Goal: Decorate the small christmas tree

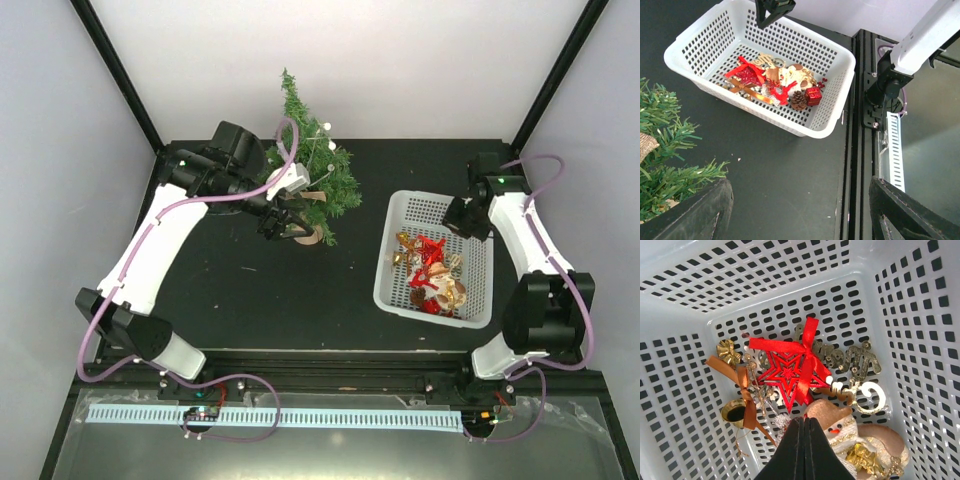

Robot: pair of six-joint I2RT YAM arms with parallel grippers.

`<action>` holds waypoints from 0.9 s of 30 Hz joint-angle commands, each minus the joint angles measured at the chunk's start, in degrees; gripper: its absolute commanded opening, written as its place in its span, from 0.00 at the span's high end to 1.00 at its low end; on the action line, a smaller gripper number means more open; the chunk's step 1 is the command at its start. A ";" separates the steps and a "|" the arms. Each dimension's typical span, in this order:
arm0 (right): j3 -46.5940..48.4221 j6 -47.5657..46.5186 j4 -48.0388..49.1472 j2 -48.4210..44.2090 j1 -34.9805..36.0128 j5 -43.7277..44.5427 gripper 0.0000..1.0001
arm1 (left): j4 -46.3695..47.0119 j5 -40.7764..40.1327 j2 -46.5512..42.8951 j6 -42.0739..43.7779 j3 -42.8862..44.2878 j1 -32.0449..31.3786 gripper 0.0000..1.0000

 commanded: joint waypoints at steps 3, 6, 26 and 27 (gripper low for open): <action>-1.49 -0.68 -0.98 -0.41 -0.14 0.85 0.88 | 2.09 -2.87 1.76 -1.56 2.22 -2.15 0.25; -0.17 0.02 -0.35 2.73 -0.21 -0.28 0.70 | 2.06 -3.40 2.01 -1.56 2.15 -2.78 0.25; 14.54 2.38 -1.03 27.19 -0.15 0.29 0.70 | 1.58 -6.32 1.70 -0.62 0.64 -3.21 0.25; 14.25 2.40 -0.88 27.23 -0.18 0.44 0.70 | 1.58 -6.28 1.70 -0.58 0.64 -3.21 0.25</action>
